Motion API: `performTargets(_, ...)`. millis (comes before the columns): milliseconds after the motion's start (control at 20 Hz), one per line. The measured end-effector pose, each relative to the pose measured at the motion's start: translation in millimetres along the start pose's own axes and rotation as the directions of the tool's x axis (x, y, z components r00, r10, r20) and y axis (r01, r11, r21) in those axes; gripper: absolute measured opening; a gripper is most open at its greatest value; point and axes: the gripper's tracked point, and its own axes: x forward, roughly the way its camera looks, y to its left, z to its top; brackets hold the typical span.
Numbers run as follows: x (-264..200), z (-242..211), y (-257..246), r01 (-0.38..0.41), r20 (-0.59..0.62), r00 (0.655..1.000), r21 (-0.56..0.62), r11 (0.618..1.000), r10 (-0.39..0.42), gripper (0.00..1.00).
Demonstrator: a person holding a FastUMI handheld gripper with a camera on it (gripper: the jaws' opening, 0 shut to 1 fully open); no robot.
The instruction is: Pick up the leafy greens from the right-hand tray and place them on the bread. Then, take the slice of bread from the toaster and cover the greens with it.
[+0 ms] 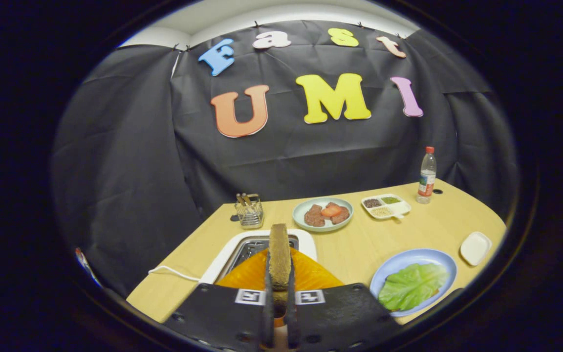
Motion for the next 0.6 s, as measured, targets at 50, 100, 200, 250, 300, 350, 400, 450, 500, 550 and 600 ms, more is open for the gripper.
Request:
performTargets(50, -4.7, 6.0, 1.0, -0.007, 0.011, 1.000, 0.006, 1.000, 0.007, 0.04)
performTargets(100, -7.4, 10.9, 0.6, -0.013, 0.023, 1.000, 0.019, 1.000, 0.013, 0.04)
performTargets(200, -18.7, 27.1, 0.5, -0.032, 0.053, 0.998, 0.043, 0.999, 0.030, 0.04)
performTargets(250, -25.2, 37.0, 0.6, -0.040, 0.073, 0.997, 0.048, 0.998, 0.036, 0.04)
performTargets(300, -31.7, 46.7, 0.0, -0.046, 0.095, 0.995, 0.049, 0.998, 0.041, 0.04)
performTargets(350, -38.0, 55.9, -1.7, -0.053, 0.115, 0.992, 0.054, 0.997, 0.046, 0.04)
performTargets(400, -44.2, 63.3, -3.8, -0.058, 0.133, 0.990, 0.063, 0.996, 0.050, 0.04)
performTargets(450, -49.5, 71.3, -6.9, -0.063, 0.149, 0.987, 0.072, 0.995, 0.052, 0.04)
performTargets(500, -56.3, 79.2, -13.0, -0.062, 0.166, 0.985, 0.082, 0.995, 0.048, 0.03)
performTargets(550, -63.8, 87.7, -21.4, -0.062, 0.187, 0.981, 0.091, 0.994, 0.044, 0.04)
performTargets(600, -71.5, 93.5, -29.2, -0.057, 0.205, 0.978, 0.096, 0.994, 0.037, 0.03)
